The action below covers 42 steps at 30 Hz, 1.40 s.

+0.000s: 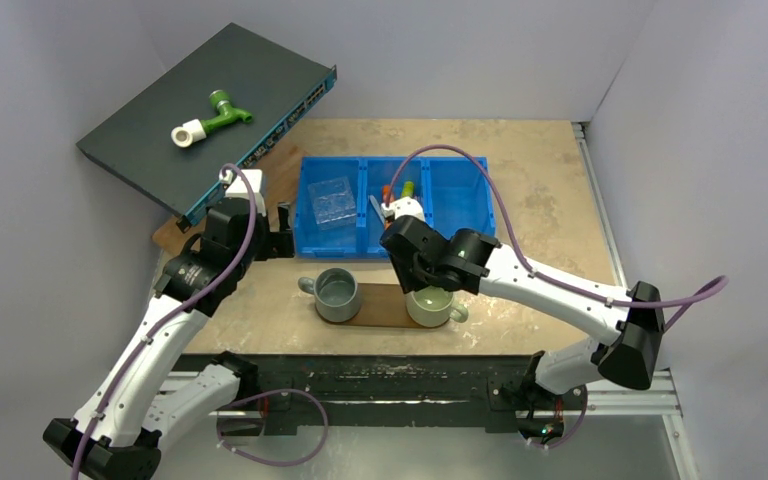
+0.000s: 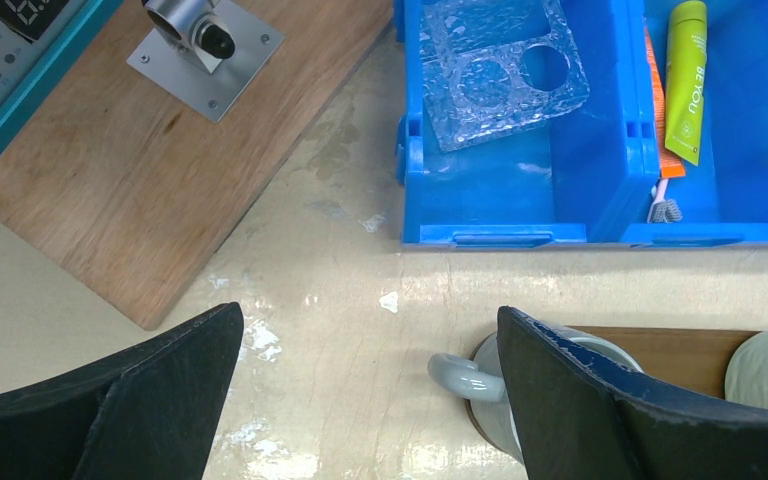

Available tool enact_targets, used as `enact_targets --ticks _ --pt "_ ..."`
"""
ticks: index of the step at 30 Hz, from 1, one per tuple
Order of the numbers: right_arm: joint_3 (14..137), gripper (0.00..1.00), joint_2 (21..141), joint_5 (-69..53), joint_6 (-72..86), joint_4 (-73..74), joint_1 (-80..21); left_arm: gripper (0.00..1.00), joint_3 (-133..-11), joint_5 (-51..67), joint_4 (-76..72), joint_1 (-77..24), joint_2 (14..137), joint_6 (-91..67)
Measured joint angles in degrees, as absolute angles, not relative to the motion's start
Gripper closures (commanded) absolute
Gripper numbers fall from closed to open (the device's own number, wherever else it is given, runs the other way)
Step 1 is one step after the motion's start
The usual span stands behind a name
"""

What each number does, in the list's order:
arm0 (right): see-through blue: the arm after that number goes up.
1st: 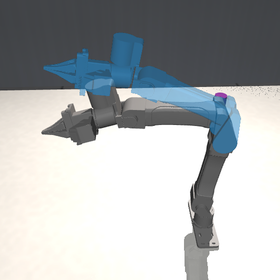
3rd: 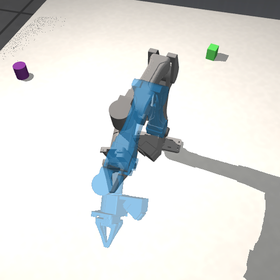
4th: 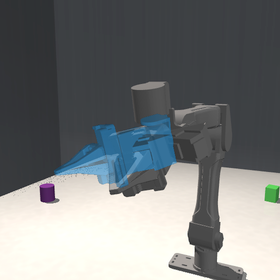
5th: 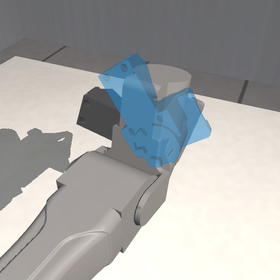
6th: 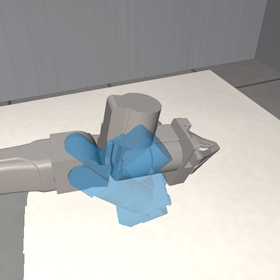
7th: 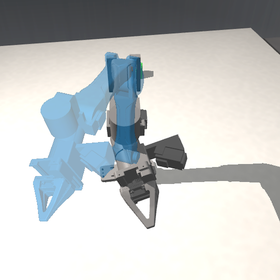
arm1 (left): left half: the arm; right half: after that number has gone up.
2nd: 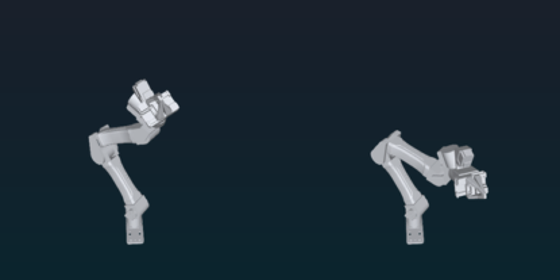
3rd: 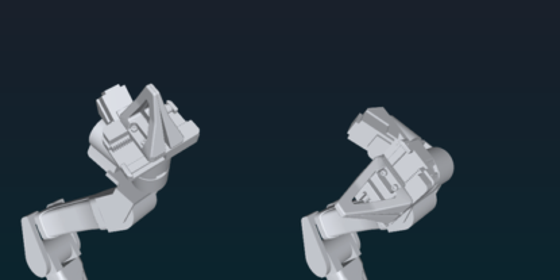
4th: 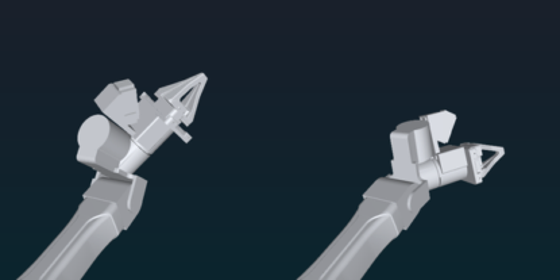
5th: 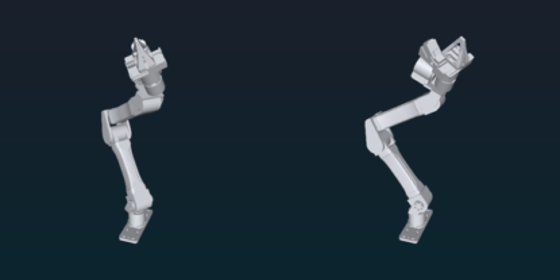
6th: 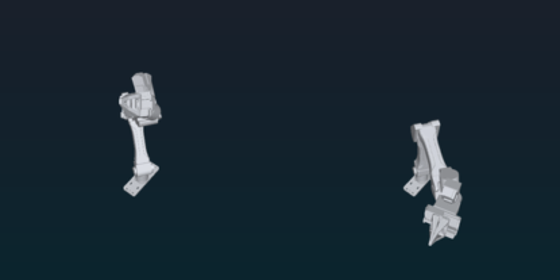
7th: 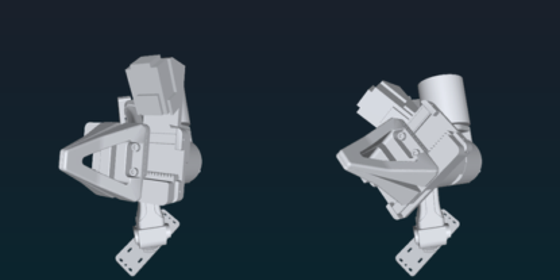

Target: Prepare toiletry sets of a toothbrush and toothpaste on the tray

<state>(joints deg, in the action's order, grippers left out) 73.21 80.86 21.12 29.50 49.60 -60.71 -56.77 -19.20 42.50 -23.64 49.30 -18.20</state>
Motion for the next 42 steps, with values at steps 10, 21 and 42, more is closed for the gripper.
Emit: enact_targets --ticks 10,21,42 --pt "88.14 0.57 88.16 23.94 26.22 49.91 -60.69 0.02 -56.77 -19.2 42.5 -23.64 49.23 -18.2" --pt "109.4 0.57 105.86 24.03 23.53 48.75 -57.89 0.02 -56.77 -18.46 42.5 -23.64 47.77 -18.22" --pt "128.95 0.58 130.89 18.48 25.89 43.2 -50.24 0.02 -56.77 -16.86 42.48 -23.64 45.5 -18.24"
